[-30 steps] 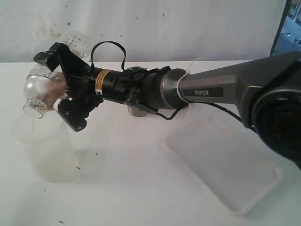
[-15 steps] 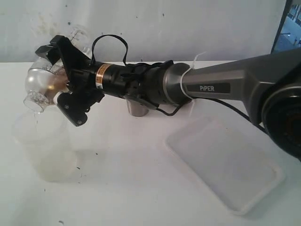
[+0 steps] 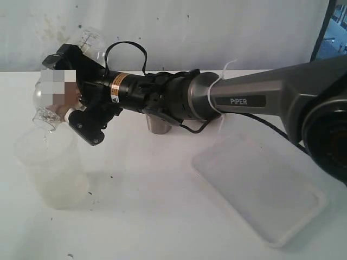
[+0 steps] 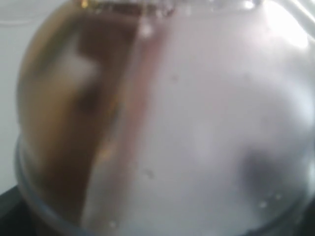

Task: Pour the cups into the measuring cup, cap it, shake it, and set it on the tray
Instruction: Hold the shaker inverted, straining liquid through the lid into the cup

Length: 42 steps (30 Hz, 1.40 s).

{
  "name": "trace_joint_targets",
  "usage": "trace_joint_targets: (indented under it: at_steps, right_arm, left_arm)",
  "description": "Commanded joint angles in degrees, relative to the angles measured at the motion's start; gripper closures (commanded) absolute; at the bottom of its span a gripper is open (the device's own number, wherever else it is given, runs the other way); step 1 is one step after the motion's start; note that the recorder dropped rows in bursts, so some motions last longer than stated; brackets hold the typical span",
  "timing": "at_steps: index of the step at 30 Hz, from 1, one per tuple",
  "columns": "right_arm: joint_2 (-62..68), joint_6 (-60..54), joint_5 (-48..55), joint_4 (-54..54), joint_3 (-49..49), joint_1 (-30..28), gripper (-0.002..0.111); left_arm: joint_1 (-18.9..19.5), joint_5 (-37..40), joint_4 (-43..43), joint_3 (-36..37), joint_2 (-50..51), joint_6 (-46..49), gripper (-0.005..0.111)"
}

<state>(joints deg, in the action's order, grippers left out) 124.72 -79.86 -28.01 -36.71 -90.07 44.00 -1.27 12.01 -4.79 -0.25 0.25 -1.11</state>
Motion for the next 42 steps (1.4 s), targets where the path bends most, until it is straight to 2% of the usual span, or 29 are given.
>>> trace_joint_targets:
  at_steps: [1,42]
  right_arm:
    - [-1.23,-2.64,-2.4,1.1,-0.79,-0.17,0.108]
    - [-1.26,-8.63,-2.4,0.75,-3.74,-0.05,0.108]
  left_arm:
    - [-0.06,-0.57,0.19,0.25,-0.25,-0.14,0.107]
    - [-0.06,-0.57,0.19,0.25,-0.25,-0.14,0.107]
